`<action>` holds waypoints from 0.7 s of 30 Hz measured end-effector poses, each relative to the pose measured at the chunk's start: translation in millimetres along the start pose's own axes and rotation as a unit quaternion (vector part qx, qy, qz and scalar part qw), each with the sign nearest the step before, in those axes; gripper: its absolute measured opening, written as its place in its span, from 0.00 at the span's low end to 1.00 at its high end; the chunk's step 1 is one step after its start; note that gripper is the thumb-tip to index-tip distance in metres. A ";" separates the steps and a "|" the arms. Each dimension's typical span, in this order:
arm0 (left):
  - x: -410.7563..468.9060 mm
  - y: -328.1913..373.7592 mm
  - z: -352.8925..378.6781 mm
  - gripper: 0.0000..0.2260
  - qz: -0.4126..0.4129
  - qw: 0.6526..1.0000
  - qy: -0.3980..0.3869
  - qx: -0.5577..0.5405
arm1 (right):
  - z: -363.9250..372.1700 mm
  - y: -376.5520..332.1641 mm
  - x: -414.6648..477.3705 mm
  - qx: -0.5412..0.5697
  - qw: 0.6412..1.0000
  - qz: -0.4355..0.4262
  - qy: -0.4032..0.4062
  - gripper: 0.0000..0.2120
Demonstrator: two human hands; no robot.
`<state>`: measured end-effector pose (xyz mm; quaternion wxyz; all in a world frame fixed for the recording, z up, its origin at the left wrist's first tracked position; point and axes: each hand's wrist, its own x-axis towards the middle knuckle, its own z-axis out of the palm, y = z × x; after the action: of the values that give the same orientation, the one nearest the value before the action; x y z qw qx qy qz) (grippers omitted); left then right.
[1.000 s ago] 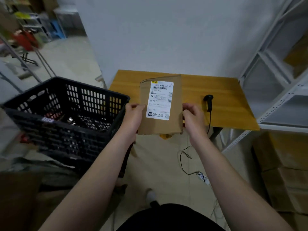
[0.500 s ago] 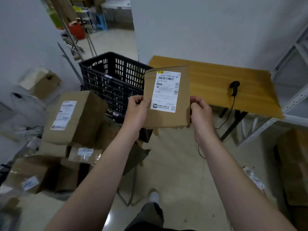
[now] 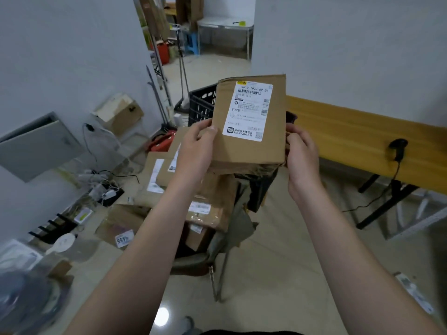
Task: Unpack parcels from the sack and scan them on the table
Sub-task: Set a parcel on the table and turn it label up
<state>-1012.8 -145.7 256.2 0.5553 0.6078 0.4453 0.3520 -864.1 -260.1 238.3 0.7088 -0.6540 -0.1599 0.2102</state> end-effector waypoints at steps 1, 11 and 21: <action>8.8 -1.0 -17.5 0.08 -0.001 1.000 -0.001 -0.003 | 17.9 0.8 -3.8 0.000 1.000 -0.003 0.001 0.13; 103.5 -28.3 -207.1 0.05 -0.032 0.999 0.017 0.002 | 206.0 21.4 -54.8 -0.034 0.998 0.000 -0.057 0.10; 157.1 -97.8 -304.3 0.07 -0.084 0.993 0.071 0.052 | 311.0 85.4 -99.0 -0.101 0.988 0.032 -0.111 0.14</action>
<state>-1252.4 109.5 190.2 0.5174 0.5694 0.5512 0.3229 -1112.9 -38.1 187.2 0.6097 -0.6996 -0.2373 0.2872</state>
